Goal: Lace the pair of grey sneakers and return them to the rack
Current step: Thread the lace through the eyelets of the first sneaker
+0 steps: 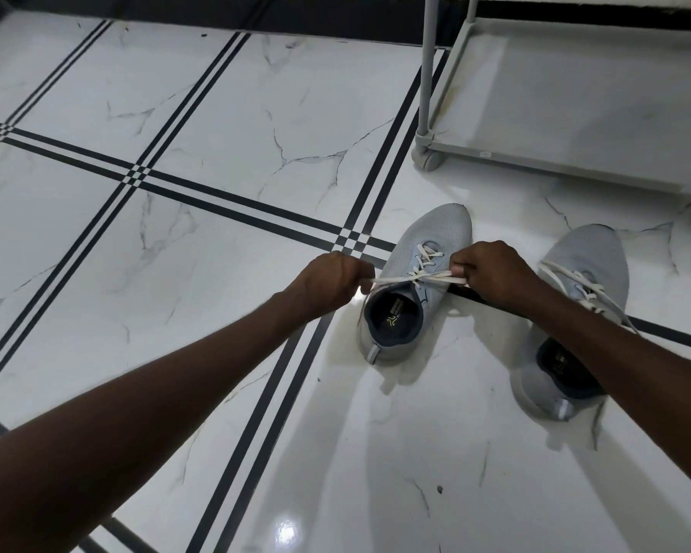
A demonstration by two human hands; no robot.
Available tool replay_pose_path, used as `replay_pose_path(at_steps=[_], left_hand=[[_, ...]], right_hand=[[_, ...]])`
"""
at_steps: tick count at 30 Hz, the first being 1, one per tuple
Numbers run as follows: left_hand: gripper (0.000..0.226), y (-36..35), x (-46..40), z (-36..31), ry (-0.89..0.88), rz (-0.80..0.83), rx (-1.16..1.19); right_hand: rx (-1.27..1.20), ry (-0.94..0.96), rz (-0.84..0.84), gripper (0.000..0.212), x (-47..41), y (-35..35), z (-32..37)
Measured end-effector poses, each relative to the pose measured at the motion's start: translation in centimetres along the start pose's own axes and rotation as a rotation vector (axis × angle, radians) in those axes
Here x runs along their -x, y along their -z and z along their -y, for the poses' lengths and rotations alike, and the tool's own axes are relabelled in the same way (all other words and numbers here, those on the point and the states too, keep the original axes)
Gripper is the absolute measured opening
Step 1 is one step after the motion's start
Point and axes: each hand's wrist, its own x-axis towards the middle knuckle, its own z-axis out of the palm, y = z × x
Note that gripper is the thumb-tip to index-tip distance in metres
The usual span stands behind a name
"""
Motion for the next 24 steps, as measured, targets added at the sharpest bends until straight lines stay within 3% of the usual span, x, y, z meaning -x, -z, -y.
replay_pose_path(at_steps=[3, 6, 10, 13, 18, 24], left_hand=[[0.024, 0.3, -0.4, 0.0, 0.072, -0.081, 0.134], [0.037, 0.5, -1.3, -2.5, 0.085, -0.041, 0.214], [0.035, -1.1, -2.3, -5.7, 0.019, -0.056, -0.028], [0.029, -1.4, -2.3, -5.6, -0.018, -0.096, -0.180], [0.028, -0.6, -2.0, -5.8, -0.055, -0.096, -0.358], [0.029, -0.3, -1.8, -4.0, -0.085, -0.068, -0.301]], right_hand=[[0.014, 0.072, -0.045, 0.020, 0.1, 0.6, 0.6], [-0.090, 0.093, -0.026, 0.023, 0.2, 0.7, 2.1], [-0.138, 0.075, 0.015, 0.012, 0.4, -0.3, 4.2], [0.021, 0.161, -0.013, 0.022, 0.4, -1.6, 4.2], [0.233, 0.201, -0.098, 0.016, 1.1, -2.7, 2.6], [0.315, 0.293, -0.212, 0.024, 1.5, -3.2, 1.5]])
